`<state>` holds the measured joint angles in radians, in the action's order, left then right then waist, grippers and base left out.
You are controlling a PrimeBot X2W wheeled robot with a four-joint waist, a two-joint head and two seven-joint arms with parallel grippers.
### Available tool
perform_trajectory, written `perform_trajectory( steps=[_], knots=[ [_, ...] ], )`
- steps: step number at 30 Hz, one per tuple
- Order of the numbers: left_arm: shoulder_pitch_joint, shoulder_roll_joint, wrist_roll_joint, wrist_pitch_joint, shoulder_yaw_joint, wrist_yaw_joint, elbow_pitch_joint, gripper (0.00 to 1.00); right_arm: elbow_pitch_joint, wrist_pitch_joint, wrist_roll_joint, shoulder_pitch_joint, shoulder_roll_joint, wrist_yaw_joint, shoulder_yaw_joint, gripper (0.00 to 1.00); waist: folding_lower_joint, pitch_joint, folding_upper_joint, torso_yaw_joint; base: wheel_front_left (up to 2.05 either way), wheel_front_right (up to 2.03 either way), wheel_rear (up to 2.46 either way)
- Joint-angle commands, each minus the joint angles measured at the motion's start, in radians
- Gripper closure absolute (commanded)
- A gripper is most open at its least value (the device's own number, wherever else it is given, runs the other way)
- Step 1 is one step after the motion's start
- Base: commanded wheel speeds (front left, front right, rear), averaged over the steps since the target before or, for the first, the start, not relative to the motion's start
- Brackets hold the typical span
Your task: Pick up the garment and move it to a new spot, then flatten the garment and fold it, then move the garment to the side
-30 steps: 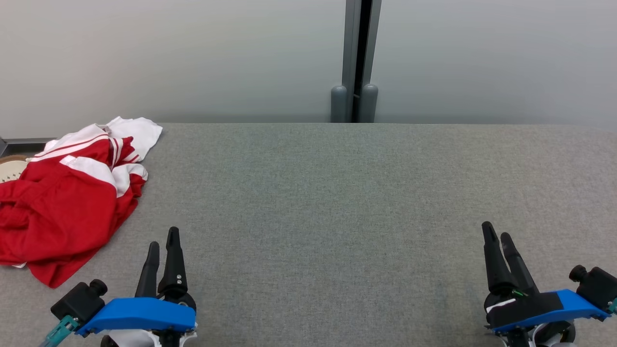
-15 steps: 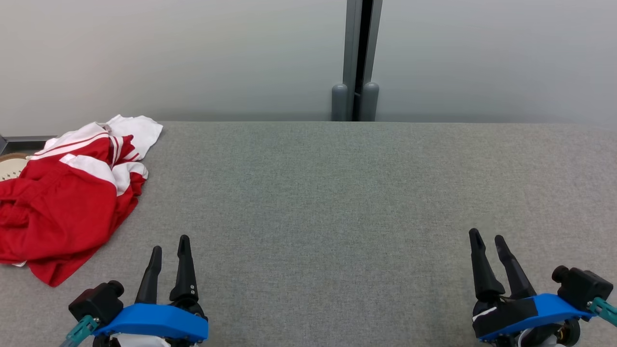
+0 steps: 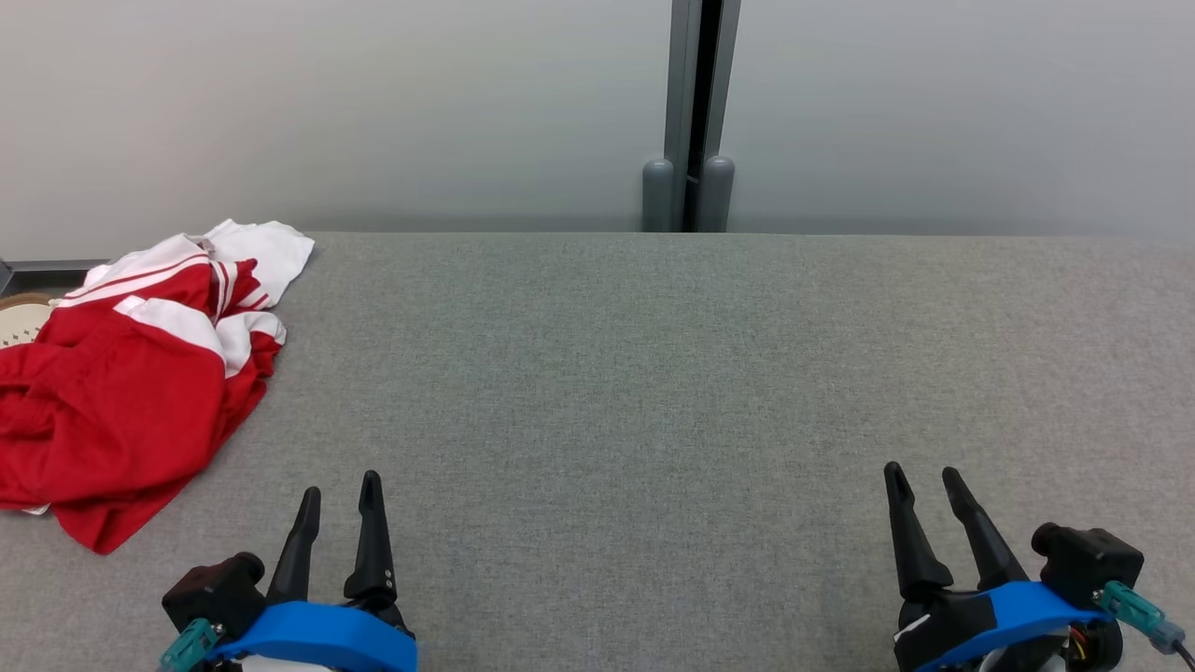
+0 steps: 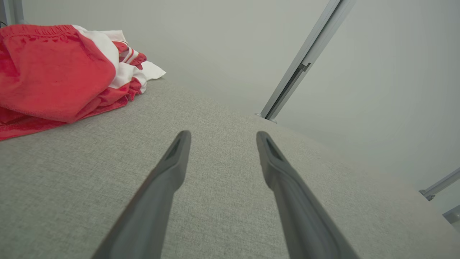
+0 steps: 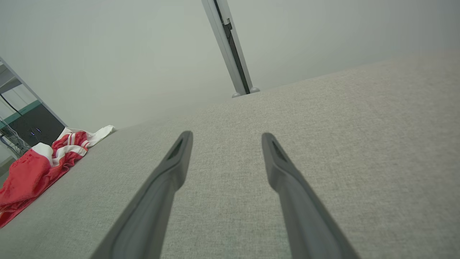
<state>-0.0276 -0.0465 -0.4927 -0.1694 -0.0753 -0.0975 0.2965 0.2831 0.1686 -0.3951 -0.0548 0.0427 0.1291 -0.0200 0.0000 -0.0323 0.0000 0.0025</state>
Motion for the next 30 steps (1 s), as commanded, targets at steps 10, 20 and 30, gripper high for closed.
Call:
perform_trajectory(
  steps=[10,20,30],
  knots=[
    [-0.001,-0.005,0.082,-0.029,-0.012,0.004,0.026,0.00,0.016,0.030,0.104,-0.011,0.009,0.002,-0.012,0.00,0.0000,0.003,0.0000,0.004,0.00,0.00,0.00],
    [0.008,-0.005,0.148,-0.049,-0.019,0.008,0.047,0.00,0.031,0.050,0.182,-0.002,0.010,0.002,-0.014,0.00,0.0000,0.007,0.0000,0.004,0.00,0.00,0.00],
    [0.006,-0.005,0.202,-0.069,-0.019,0.011,0.070,0.00,0.039,0.070,0.257,0.002,0.010,0.002,-0.015,0.00,0.0000,0.008,0.0000,0.006,0.00,0.00,0.00]
  ],
)
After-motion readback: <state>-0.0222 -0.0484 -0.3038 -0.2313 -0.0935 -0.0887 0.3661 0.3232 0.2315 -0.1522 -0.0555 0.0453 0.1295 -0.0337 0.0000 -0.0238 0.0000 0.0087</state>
